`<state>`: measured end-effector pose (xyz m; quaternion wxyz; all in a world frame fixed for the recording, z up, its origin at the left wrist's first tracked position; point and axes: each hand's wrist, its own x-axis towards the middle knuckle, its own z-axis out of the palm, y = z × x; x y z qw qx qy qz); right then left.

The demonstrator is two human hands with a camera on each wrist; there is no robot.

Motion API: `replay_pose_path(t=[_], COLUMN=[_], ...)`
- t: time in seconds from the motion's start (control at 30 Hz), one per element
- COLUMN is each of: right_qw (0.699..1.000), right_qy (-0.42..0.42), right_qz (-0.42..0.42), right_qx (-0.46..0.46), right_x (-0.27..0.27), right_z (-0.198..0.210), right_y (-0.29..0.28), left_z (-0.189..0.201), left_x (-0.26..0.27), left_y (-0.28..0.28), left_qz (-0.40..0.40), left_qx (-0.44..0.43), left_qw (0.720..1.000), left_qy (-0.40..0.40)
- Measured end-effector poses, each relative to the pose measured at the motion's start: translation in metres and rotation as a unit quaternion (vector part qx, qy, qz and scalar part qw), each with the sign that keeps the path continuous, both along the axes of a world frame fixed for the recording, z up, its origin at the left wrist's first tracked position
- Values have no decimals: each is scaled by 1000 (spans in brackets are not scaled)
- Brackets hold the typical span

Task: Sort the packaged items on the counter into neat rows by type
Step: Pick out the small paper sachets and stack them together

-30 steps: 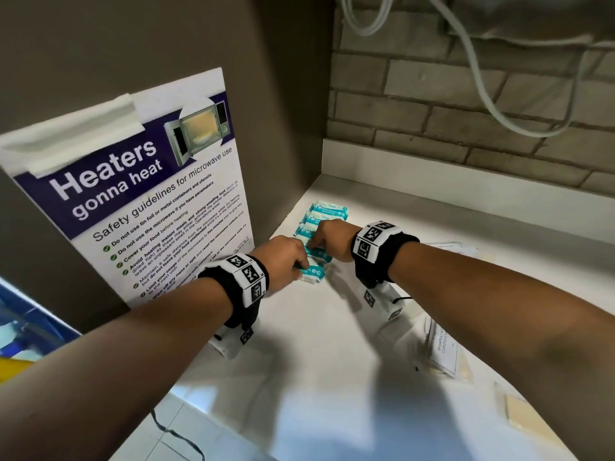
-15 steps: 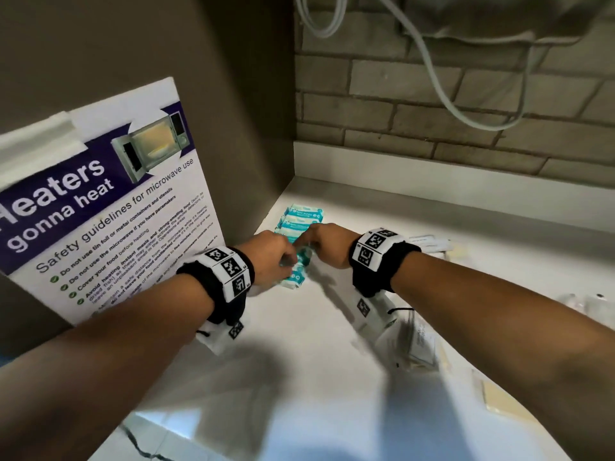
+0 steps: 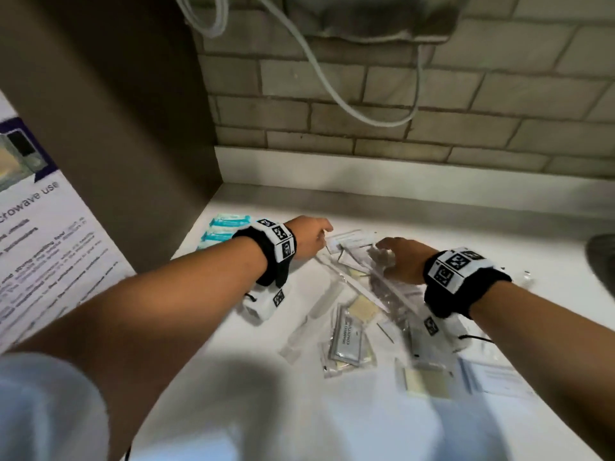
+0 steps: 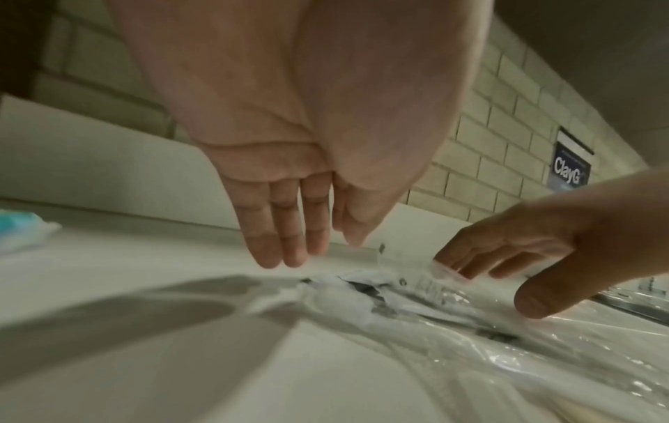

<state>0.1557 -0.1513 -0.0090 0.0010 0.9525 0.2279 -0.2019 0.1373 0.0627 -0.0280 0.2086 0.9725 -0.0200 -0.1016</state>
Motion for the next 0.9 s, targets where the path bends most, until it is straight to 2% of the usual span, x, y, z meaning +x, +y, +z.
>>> replay_pose_path(t=[0.13,0.33,0.4,0.6,0.7,0.83,0.9], right_qw=[998,998,998,994,992,978,972], right_qy=[7,-2,1,30,56,145,152], right_qz=[-37,-6,2,12,36,91,125], right_qx=[48,60,65,106,106,116,127], right_x=[11,27,28,33,28,11,3], right_z=[-8,-22,-22,-18,-12,-11,-15], right_y=[-12,-18,-23,-36,-41,-36,-29], left_z=[-13,-28,-28,-24,-23,-13,-6], left_x=[29,51,53,53,50,44,40], left_y=[-32,-52,-54,-54,-49,-42,-40], left_qz=[9,20,29,88,111,101,92], left_qx=[2,92,96,18,-32,-79,-99], left_qw=[999,995,995,995,993,992,991], left_qy=[33,18,15,51,24,-10,-20])
